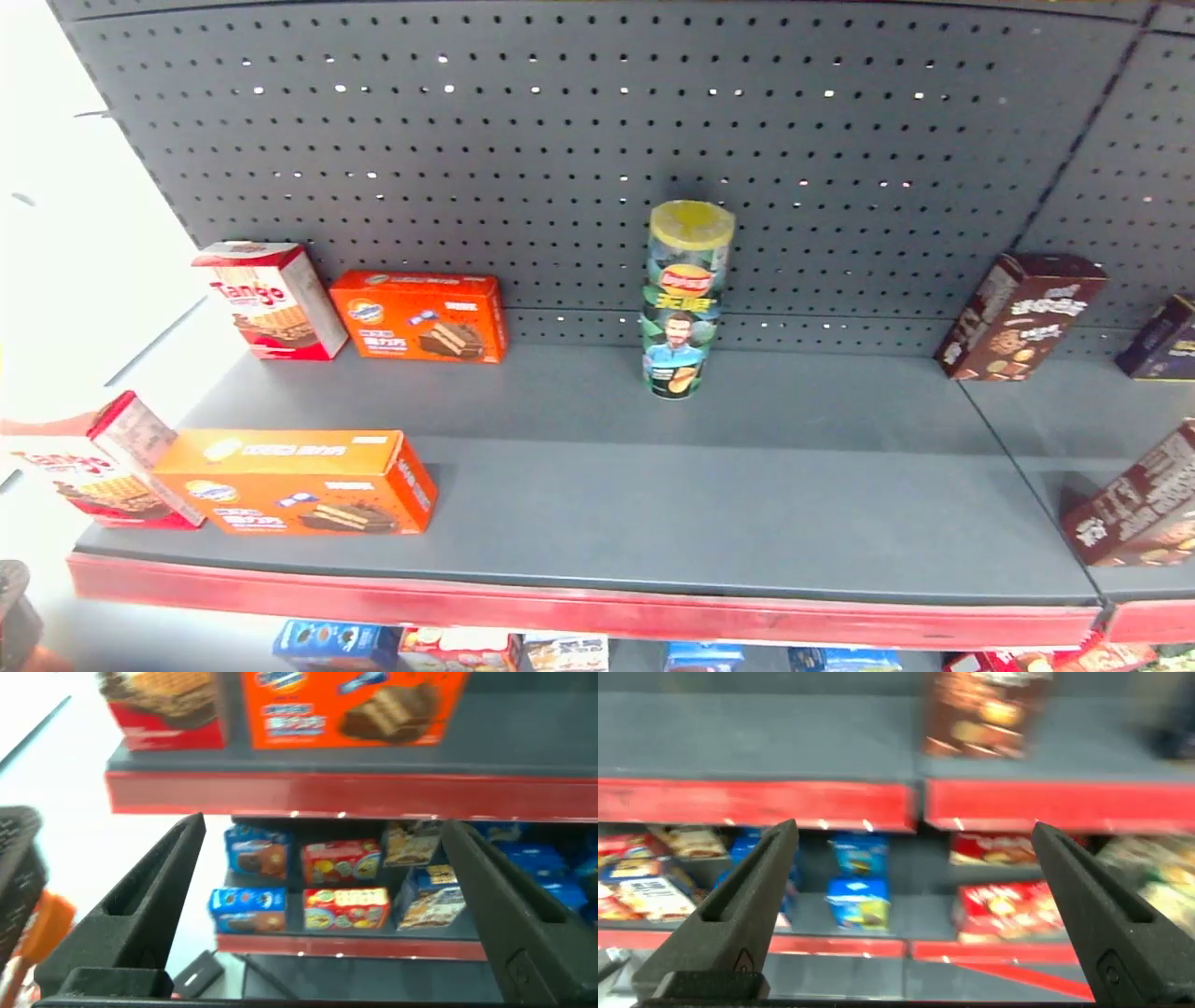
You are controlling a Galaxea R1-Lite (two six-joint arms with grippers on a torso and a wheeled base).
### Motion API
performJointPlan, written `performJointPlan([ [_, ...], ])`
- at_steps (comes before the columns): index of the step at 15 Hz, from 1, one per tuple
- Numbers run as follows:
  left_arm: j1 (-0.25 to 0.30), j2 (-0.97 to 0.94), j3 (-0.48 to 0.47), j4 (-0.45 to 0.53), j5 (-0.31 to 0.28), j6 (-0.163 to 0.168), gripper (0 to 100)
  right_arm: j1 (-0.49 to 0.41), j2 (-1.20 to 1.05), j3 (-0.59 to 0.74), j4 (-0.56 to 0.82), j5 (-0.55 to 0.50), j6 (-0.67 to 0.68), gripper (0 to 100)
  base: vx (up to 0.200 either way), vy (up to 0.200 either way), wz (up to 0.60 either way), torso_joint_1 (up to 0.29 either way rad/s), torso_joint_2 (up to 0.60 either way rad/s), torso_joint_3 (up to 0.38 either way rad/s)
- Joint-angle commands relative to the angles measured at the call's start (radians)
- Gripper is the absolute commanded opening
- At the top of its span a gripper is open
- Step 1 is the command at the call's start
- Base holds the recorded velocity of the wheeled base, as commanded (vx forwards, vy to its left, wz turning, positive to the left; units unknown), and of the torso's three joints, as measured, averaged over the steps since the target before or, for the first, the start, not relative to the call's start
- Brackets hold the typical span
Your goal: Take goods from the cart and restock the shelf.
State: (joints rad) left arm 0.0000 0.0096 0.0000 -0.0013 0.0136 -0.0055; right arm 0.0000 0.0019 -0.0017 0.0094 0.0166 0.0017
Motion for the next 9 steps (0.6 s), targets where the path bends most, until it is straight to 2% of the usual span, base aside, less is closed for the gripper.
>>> performJointPlan([
  [1,0.000,0.001,0.000,0.000,0.000,-0.001,100,0.000,0.001,0.000,0.000,0.000,0.000,100,0.000,0.000,0.60,0.002,0.00,-0.002],
  [8,0.000,0.001,0.000,0.000,0.000,-0.001,100,0.000,0.001,0.000,0.000,0.000,0.000,100,0.000,0.000,0.60,0.003,0.00,0.004],
  [9,0.000,0.001,0.000,0.000,0.000,-0.001,100,0.000,0.001,0.000,0.000,0.002,0.000,100,0.000,0.000,0.00,0.000,0.00,0.000],
])
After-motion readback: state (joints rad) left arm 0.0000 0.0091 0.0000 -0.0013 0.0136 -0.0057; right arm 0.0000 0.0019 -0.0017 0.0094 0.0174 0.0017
